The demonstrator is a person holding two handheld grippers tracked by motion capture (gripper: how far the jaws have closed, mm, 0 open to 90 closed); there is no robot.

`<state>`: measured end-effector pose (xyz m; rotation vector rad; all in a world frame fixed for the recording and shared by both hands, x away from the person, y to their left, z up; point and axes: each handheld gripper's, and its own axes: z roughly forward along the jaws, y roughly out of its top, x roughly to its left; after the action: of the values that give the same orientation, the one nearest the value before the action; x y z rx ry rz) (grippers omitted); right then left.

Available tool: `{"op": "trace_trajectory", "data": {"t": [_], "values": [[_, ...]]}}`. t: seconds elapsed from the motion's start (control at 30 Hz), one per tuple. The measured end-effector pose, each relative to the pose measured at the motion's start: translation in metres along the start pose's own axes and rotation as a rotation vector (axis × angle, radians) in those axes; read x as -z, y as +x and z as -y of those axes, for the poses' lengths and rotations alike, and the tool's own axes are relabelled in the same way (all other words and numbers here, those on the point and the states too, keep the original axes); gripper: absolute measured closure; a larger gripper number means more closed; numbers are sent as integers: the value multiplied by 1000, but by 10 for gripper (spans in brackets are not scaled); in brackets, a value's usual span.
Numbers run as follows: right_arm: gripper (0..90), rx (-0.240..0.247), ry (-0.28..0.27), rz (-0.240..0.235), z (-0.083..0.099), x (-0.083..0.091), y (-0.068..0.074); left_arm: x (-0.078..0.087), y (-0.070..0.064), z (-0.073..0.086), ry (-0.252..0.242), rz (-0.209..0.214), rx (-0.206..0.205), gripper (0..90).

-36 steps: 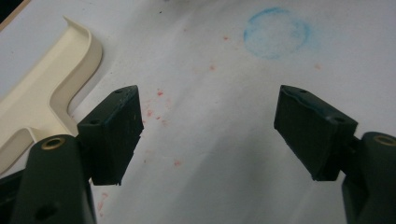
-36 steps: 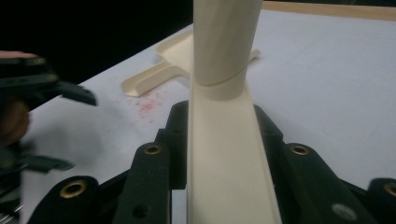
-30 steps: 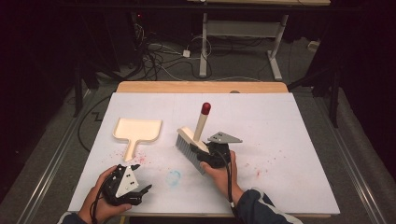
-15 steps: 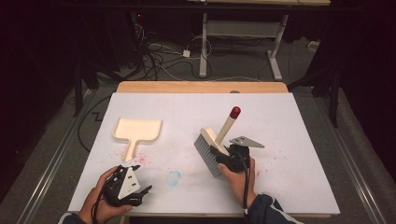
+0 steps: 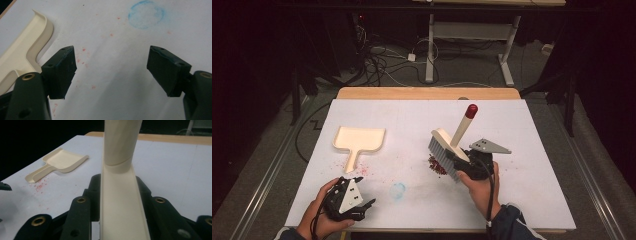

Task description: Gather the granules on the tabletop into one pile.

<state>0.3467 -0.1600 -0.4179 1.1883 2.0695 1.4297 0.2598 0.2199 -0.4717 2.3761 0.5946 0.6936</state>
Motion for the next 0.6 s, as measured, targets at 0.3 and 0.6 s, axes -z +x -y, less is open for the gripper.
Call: {"op": "trace_trajectory", "data": {"t": [0.3, 0.6], "values": [[672, 190, 34, 194, 1, 1, -31, -1, -1, -2, 7, 1, -8, 229], [673, 229, 90, 247, 21, -23, -6, -2, -1, -1, 9, 5, -4, 229]]}}
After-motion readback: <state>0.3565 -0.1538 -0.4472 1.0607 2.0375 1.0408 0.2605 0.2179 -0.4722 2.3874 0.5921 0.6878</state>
